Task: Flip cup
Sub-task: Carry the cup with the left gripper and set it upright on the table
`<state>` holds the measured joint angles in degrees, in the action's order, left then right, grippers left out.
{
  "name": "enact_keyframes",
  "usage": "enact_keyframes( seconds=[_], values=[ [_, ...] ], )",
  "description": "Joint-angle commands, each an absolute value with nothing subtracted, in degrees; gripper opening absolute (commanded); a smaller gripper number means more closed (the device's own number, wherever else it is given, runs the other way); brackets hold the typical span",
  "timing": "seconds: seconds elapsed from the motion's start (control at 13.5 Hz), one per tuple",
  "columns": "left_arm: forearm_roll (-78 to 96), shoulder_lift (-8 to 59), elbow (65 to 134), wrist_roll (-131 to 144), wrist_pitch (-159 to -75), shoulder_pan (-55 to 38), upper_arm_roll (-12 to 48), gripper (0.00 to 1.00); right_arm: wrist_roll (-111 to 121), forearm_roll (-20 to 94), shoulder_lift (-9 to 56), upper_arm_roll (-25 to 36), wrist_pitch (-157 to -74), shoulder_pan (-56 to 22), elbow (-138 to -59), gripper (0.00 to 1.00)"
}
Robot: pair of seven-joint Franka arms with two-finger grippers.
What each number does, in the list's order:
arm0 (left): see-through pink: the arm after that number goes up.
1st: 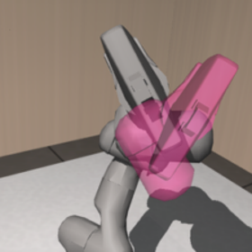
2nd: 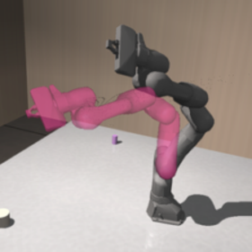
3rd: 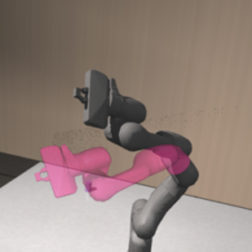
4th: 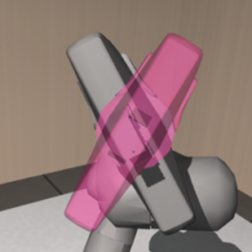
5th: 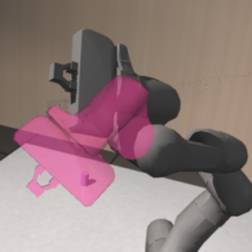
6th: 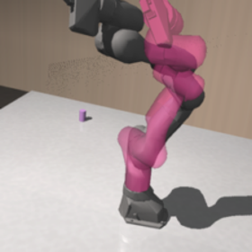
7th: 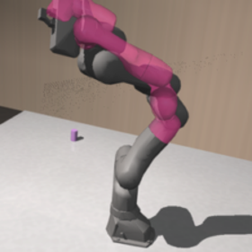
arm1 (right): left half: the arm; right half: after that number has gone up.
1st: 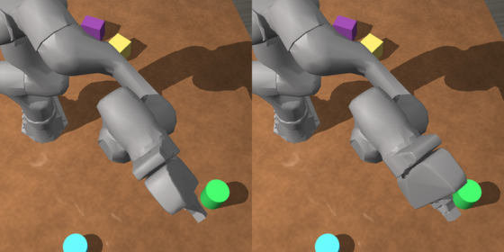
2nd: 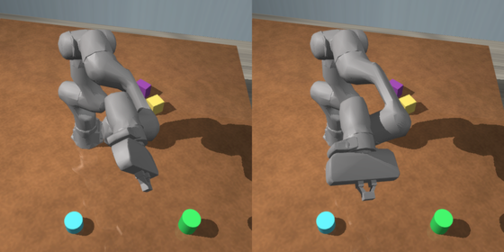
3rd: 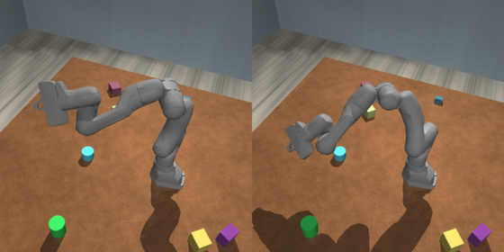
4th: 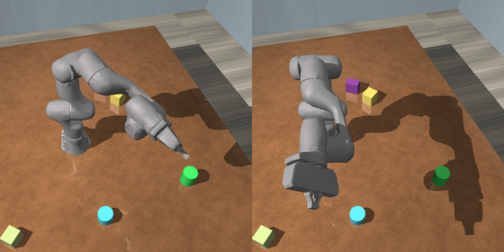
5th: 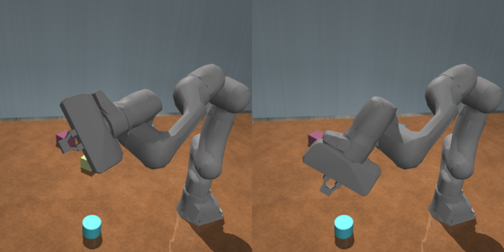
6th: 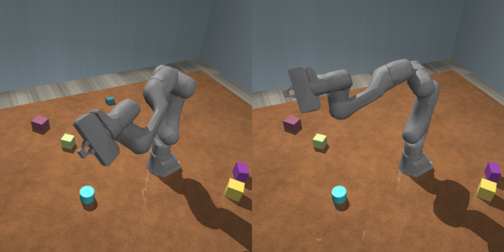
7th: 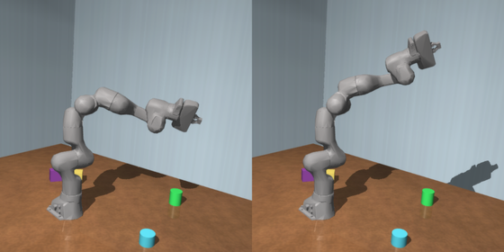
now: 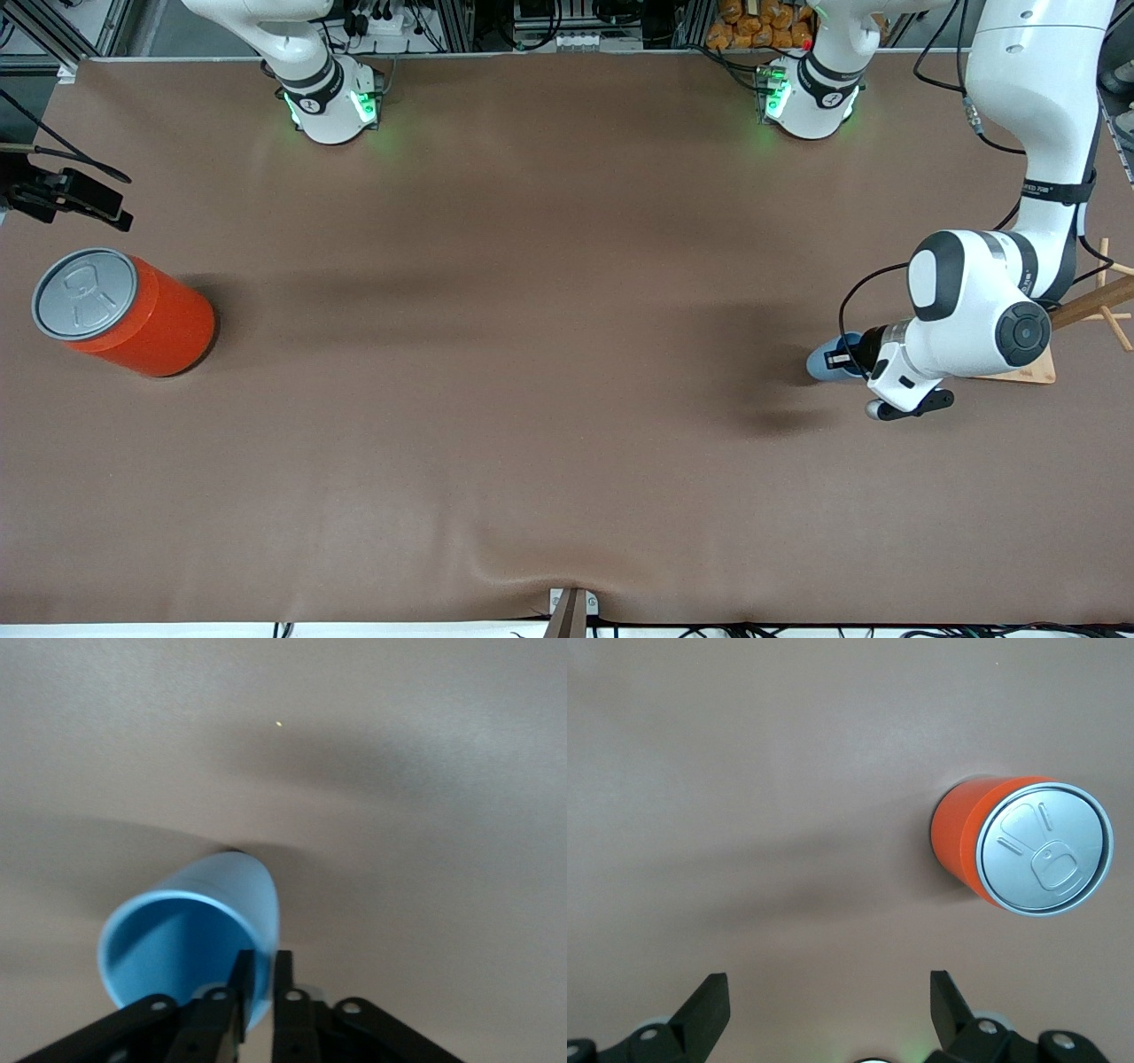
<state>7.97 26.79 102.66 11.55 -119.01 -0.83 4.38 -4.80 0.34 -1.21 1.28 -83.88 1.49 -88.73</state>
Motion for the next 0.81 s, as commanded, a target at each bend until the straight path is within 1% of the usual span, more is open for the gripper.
enact_keyframes(
  seconds=[0.0, 0.15, 0.22, 0.3, 0.52, 0.59, 0.74],
  values=[
    [6.2, 26.7, 101.8, 11.8, -119.2, 1.0, 4.7, 1.00, -5.8, -0.6, -1.2, 1.2, -83.2, 1.3, -87.9, 1.00],
    [6.2, 26.4, 100.5, 12.0, -118.2, 1.1, 4.6, 1.00, -5.8, -0.6, -1.3, 1.2, -83.2, 1.2, -87.9, 1.00],
    [6.2, 25.6, 99.3, 12.0, -116.0, 1.1, 4.4, 1.00, -5.9, -0.6, -1.3, 1.2, -83.2, 1.2, -87.9, 1.00],
    [6.2, 25.1, 96.7, 12.0, -113.1, 1.4, 4.0, 1.00, -5.8, -0.6, -1.3, 1.2, -83.1, 1.2, -87.9, 1.00],
    [6.1, 24.9, 86.1, 11.9, -100.8, 3.0, 3.9, 1.00, -5.8, -0.6, -1.3, 1.2, -83.0, 1.2, -87.9, 1.00],
    [6.1, 24.6, 84.1, 12.0, -99.0, 3.7, 3.8, 1.00, -5.8, -0.6, -1.3, 1.2, -82.9, 1.1, -87.9, 1.00],
    [6.1, 20.3, 84.7, 12.5, -97.1, 4.3, 3.9, 1.00, -5.8, -0.6, -1.3, 1.2, -82.9, 1.1, -87.9, 1.00]
  ],
)
